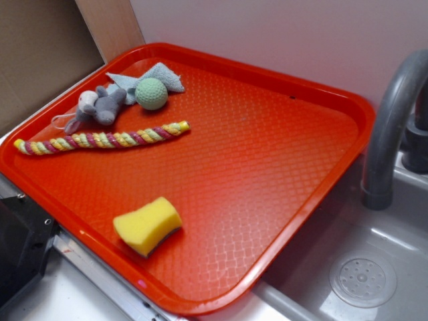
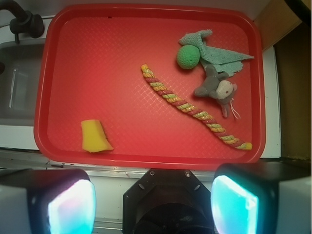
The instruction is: Grab the multicolored rope.
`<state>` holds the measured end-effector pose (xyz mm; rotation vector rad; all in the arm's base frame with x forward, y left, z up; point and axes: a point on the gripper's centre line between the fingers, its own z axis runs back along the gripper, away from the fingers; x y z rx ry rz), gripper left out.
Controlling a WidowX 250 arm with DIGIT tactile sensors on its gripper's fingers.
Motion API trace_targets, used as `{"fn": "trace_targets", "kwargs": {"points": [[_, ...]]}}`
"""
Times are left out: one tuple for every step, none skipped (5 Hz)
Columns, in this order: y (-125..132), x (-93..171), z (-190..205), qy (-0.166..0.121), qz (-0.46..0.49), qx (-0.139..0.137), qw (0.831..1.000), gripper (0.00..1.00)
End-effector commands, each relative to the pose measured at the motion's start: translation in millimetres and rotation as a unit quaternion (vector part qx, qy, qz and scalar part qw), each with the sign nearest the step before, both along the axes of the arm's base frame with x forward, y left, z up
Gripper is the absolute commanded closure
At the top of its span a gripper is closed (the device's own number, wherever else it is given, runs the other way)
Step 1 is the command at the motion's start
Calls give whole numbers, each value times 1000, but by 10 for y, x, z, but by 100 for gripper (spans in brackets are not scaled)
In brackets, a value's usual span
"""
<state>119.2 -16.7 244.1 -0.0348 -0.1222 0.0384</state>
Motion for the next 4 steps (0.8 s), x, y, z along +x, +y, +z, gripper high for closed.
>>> {"fn": "trace_targets", "kwargs": {"points": [[0, 0, 0, 0, 0, 0, 1000, 0], [171, 239, -229, -61, -123, 15, 990, 0], [238, 406, -358, -105, -244, 4, 964, 0], [285, 541, -561, -109, -298, 15, 948, 0]]}}
